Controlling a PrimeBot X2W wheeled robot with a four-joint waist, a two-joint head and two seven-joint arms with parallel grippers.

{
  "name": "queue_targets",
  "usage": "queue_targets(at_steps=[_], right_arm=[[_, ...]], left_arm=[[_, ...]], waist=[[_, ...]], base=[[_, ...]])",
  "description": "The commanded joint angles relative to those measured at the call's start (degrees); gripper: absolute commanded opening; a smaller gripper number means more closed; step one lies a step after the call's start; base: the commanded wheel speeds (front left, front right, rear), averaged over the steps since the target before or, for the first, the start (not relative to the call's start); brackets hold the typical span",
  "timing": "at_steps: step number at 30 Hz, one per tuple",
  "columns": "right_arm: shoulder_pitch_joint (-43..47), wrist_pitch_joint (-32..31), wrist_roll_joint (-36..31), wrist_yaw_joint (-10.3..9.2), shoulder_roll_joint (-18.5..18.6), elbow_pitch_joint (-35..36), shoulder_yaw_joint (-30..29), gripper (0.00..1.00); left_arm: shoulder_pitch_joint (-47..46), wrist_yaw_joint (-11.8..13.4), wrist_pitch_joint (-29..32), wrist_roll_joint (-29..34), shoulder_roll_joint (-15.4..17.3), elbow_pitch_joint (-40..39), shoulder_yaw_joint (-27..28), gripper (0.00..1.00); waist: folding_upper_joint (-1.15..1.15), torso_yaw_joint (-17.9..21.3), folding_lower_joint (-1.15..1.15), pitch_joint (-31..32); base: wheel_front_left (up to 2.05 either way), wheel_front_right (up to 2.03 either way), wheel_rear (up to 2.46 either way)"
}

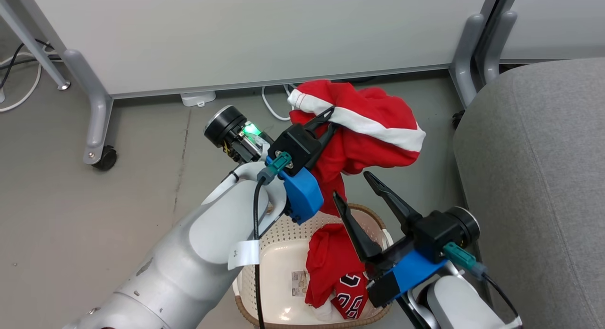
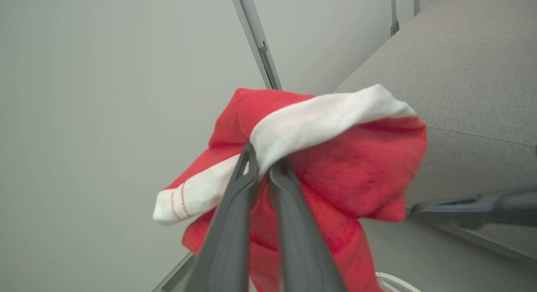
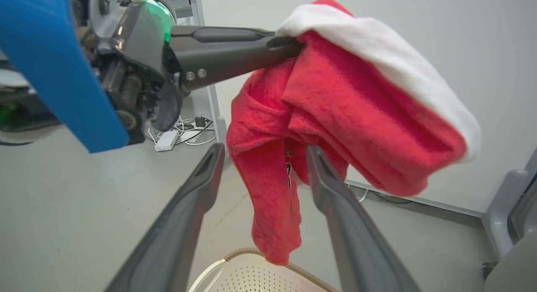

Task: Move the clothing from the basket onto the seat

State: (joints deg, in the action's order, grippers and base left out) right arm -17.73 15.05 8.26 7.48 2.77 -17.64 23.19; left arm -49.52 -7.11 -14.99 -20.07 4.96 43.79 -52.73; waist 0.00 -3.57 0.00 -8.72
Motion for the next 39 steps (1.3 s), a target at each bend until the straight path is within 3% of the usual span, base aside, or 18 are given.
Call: queue_targets(at_steps=[1,29,30,31,39], right_arm=[[-0.8,0.2,0.3,0.03,0.2,-0.3,0.1,1.0],[-11.7,0.2,12.2,0.03,0.2,-8.9,1.0,1.0],[-11.9,0.2,12.3,0.03,0.2,-8.9,1.0,0.41],[-12.0,0.2,12.5,0.03,0.2,-8.7,1.2,0.0],[-12.0,0.2,12.3,0.03,0.2,-8.2,1.3,0.0]], left_arm=[[-1.0,-0.3,-0.3,0.1,-0.1,-0.2,0.1,0.0],[-1.7,-0.3,-0.3,-1.3,-2.1,-5.0,-2.6,0.0],[-1.7,-0.3,-0.3,-1.5,-2.1,-5.2,-2.7,0.0],[-1.8,-0.3,-0.3,-1.6,-2.1,-5.4,-2.8,0.0],[-1.8,-0.3,-0.3,-2.1,-2.1,-5.4,-3.1,0.0]], waist=[[0.0,-0.2,0.0,-0.2],[0.0,-3.8,0.0,-3.3],[0.0,-3.9,0.0,-3.3],[0.0,-3.9,0.0,-3.4],[0.0,-3.8,0.0,-3.3]], base=[[0.0,0.0,0.0],[0.0,0.0,0.0],[0.0,0.0,0.0],[0.0,0.0,0.0],[0.0,0.0,0.0]])
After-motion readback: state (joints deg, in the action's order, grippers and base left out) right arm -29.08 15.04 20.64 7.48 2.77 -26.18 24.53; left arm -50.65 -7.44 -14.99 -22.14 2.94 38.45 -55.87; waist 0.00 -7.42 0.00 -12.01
